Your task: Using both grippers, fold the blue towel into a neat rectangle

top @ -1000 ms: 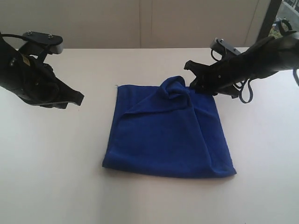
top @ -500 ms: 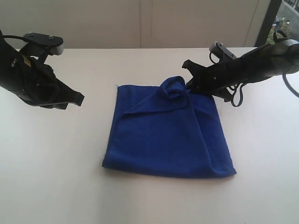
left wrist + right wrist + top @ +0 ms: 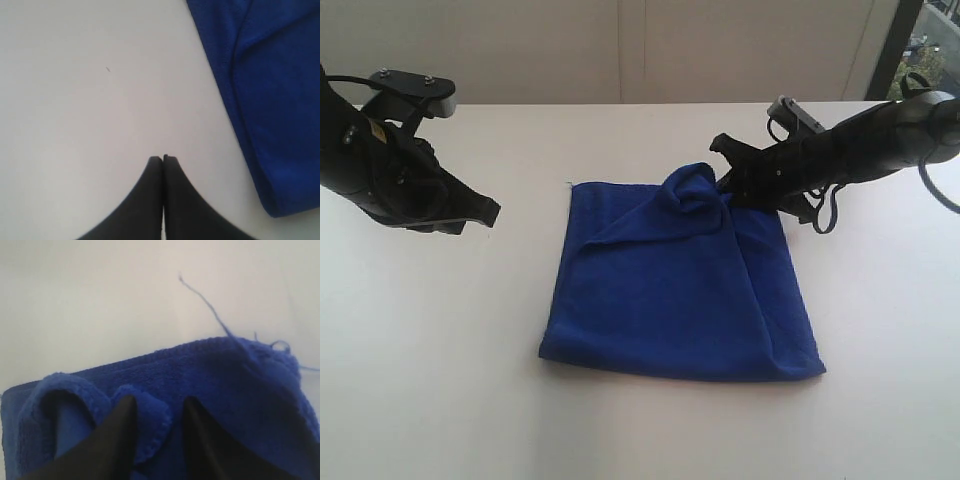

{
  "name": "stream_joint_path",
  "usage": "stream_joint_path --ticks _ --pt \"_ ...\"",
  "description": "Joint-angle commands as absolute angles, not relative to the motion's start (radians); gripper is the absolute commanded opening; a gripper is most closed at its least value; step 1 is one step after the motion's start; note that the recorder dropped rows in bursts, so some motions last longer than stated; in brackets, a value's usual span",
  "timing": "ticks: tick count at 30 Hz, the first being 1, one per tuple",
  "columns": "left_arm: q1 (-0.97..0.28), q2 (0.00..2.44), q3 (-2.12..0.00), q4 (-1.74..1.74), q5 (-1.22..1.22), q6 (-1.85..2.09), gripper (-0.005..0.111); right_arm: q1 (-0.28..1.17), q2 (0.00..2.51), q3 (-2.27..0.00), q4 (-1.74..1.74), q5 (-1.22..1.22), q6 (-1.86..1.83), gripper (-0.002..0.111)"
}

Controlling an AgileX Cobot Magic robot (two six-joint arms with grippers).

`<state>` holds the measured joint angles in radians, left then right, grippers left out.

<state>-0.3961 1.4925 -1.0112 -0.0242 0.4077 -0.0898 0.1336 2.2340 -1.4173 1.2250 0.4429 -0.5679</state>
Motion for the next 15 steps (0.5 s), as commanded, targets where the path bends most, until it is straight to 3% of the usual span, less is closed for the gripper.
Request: stream_joint_path --ticks 1,4,8,15 --pt "-0.403 1.49 -1.016 -0.029 0.411 -0.095 0.0 0.131 2.256 -1.42 1.222 0.447 -0.58 0.032" --pt "-0.403 1.49 -1.016 -0.029 0.411 -0.095 0.0 0.131 2.258 -1.42 1.222 0.447 -0.58 0.023" --pt "-0.403 1.49 -1.016 -0.029 0.411 -0.095 0.0 0.131 2.246 -1.42 1.223 0.439 -0.58 0.001" --pt "-0.403 1.49 -1.016 -0.029 0.411 -0.095 0.0 0.129 2.194 -1.42 1.22 0.436 -0.58 0.0"
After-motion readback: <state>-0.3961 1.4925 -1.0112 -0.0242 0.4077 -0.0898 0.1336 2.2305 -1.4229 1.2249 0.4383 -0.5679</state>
